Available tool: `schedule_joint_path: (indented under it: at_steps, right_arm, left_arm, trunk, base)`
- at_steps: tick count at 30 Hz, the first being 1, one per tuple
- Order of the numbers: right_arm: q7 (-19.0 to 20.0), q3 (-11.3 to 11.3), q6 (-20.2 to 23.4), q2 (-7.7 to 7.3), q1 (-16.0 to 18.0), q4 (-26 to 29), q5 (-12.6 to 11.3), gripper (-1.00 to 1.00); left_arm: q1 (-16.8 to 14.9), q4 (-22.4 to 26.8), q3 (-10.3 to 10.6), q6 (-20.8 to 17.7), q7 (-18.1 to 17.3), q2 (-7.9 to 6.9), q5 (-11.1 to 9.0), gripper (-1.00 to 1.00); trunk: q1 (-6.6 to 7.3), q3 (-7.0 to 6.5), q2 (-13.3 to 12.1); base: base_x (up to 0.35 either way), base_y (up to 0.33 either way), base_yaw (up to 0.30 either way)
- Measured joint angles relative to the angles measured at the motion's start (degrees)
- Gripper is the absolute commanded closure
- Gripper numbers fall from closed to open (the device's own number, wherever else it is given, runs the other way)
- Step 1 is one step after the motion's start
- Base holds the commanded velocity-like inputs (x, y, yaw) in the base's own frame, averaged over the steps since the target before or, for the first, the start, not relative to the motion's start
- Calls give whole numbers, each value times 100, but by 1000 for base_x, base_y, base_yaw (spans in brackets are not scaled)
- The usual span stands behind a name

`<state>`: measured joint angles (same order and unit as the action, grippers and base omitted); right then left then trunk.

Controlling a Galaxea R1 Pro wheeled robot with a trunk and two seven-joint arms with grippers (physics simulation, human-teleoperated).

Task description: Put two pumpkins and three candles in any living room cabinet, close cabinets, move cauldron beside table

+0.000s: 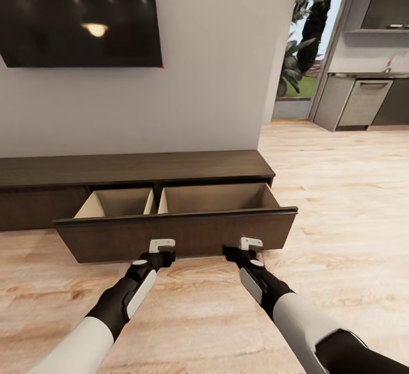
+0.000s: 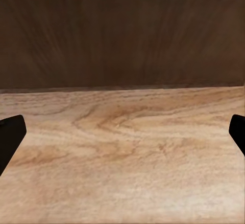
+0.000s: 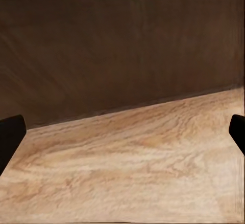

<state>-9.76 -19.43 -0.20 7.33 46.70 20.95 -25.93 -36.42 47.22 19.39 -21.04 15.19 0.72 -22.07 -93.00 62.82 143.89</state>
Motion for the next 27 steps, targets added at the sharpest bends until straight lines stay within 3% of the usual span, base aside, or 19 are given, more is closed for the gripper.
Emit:
schedule_joint_path:
  at_steps: [3, 13, 18, 27]
  right_arm:
    - [-4, -2, -194, -1, -4, -238, 18, -100]
    - [-3, -16, -295, -1, -3, -314, 26, -100]
    - [508, -7, -388, -1, 0, -259, 16, -100]
    - [631, -11, -770, 2, -4, -321, 13, -100]
  left_arm:
    - [1, -2, 0, 90, 1, -5, -1, -100]
    - [6, -3, 37, 238, 1, -14, -1, -100]
    - [7, -32, 84, 263, 1, -15, 4, -100]
    - [7, -46, 87, 266, 1, -15, 8, -100]
  trunk:
    - [-8, 66, 4]
    - [-7, 67, 5]
    - [-5, 67, 5]
    - [-7, 67, 5]
  base:
    - [0, 0, 0]
    - [3, 0, 0]
    - [175, 29, 0]
    - [88, 4, 0]
